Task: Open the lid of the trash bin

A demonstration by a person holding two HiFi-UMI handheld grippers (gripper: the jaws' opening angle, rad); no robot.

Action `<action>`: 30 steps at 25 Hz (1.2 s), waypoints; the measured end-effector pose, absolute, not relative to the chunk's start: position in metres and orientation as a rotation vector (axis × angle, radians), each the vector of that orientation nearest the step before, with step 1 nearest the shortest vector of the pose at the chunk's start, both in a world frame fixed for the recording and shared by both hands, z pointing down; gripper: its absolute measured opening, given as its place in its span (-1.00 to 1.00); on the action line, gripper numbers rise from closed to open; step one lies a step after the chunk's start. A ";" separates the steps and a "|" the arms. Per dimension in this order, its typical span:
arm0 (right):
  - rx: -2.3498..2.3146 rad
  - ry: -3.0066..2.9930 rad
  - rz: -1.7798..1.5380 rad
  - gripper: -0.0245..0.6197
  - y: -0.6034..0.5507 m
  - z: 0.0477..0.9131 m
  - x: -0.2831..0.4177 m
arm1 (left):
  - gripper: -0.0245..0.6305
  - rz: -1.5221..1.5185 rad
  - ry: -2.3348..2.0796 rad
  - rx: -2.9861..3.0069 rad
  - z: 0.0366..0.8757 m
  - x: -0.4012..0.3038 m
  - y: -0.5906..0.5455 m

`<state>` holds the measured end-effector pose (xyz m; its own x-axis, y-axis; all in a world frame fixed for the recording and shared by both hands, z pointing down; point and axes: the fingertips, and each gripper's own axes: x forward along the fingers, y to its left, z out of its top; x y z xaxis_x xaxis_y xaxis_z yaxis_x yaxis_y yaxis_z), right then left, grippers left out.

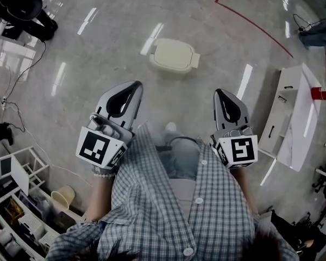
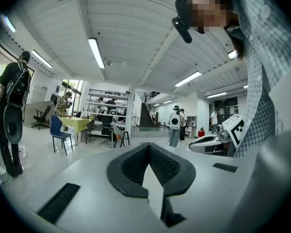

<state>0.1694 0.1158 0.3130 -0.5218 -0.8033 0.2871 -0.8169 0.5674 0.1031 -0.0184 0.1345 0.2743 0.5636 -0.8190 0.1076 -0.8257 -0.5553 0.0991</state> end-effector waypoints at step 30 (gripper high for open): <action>1.413 -2.352 0.231 -0.87 -0.017 0.348 0.082 | -0.91 0.208 -1.112 2.676 0.328 -0.081 -0.050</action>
<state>0.0818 -0.0166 0.3475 -0.4185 -0.8126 0.4057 -0.8759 0.4791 0.0562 -0.0811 -0.0502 0.3283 0.7009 -0.6786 0.2197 -0.7121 -0.6833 0.1612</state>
